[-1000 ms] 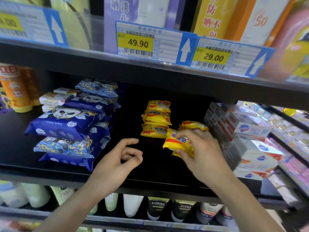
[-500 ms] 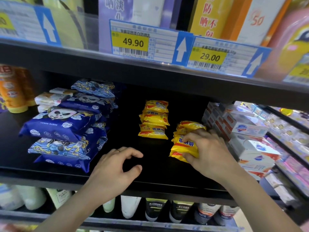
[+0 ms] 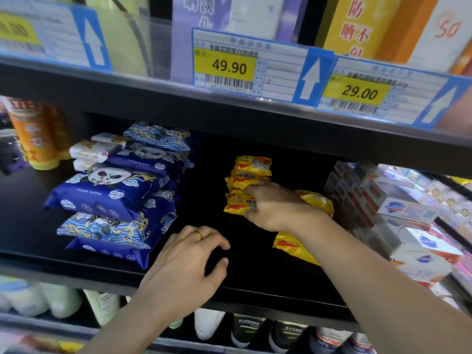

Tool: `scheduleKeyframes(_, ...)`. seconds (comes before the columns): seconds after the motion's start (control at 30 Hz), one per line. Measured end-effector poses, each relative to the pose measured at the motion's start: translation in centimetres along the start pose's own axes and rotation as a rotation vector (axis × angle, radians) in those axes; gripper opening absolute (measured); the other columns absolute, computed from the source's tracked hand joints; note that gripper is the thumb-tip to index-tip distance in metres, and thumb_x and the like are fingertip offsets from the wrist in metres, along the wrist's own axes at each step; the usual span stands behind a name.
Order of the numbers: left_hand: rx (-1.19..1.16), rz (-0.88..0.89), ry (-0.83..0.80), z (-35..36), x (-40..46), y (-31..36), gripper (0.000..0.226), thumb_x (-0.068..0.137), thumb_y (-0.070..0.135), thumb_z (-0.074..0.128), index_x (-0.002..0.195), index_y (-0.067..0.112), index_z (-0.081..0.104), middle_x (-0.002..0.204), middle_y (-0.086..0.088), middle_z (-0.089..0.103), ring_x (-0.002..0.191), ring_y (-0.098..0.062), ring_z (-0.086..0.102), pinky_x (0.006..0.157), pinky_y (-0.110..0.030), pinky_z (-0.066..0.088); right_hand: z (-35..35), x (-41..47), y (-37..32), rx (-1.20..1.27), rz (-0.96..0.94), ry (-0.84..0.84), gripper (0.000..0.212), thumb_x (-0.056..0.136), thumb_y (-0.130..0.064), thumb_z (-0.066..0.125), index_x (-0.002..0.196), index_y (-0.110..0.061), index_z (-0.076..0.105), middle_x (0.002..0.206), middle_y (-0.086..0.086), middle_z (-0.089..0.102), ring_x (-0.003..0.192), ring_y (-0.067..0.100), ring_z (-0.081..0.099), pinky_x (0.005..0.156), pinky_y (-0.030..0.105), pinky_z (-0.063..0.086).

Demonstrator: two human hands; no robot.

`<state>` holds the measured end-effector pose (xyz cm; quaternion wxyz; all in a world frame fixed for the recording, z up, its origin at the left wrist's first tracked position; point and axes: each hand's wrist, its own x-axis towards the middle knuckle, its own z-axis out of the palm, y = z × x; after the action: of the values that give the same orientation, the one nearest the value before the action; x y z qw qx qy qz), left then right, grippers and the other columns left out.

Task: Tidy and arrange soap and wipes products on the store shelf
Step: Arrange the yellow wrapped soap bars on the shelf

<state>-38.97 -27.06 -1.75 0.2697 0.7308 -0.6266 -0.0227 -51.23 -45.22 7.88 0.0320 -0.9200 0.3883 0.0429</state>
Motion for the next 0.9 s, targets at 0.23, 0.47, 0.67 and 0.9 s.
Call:
scheduleKeyframes(0.23, -0.015, -0.006, 0.027, 0.3, 0.2, -0.2, 0.039, 0.087, 0.063, 0.039, 0.115, 0.045, 0.059, 0.118, 0.033, 0.056, 0.114, 0.005, 0.043, 0.102, -0.028, 0.040, 1.4, 2.5, -0.4, 0.043, 0.034, -0.041, 0.059, 0.089, -0.015, 0.071, 0.137, -0.034, 0.042, 0.129, 0.002, 0.052, 0.115, 0.028, 0.053, 0.086, 0.039, 0.054)
scheduleKeyframes(0.47, -0.230, -0.118, 0.066, 0.2, 0.3, -0.6, 0.040, 0.087, 0.066, 0.044, 0.122, 0.050, 0.055, 0.116, 0.034, 0.056, 0.120, 0.007, 0.045, 0.096, -0.024, 0.042, 1.3, 1.0, -0.7, 0.070, -0.002, 0.126, 0.064, 0.084, -0.014, 0.078, 0.132, -0.040, 0.045, 0.140, -0.006, 0.047, 0.137, 0.024, 0.037, 0.106, 0.036, 0.037)
scheduleKeyframes(0.67, -0.522, -0.186, 0.129, -0.2, 0.5, -0.7, 0.065, 0.086, 0.085, 0.031, 0.143, 0.055, 0.039, 0.121, 0.041, 0.061, 0.124, 0.009, 0.052, 0.102, -0.032, 0.041, 1.8, -5.5, -1.5, 0.172, -0.136, 0.463, 0.075, 0.084, -0.023, 0.079, 0.145, -0.042, 0.041, 0.142, -0.011, 0.048, 0.136, 0.021, 0.035, 0.107, 0.038, 0.043)
scheduleKeyframes(0.9, -0.931, -0.168, 0.091, -0.4, 1.1, -0.6, 0.040, 0.083, 0.070, 0.062, 0.107, 0.040, 0.071, 0.101, 0.000, 0.080, 0.096, -0.015, 0.075, 0.091, -0.041, 0.056, 5.6, -9.3, -2.8, 0.188, -0.274, 0.561, 0.074, 0.084, -0.032, 0.079, 0.147, -0.041, 0.042, 0.128, -0.020, 0.047, 0.112, 0.007, 0.040, 0.088, 0.023, 0.041)
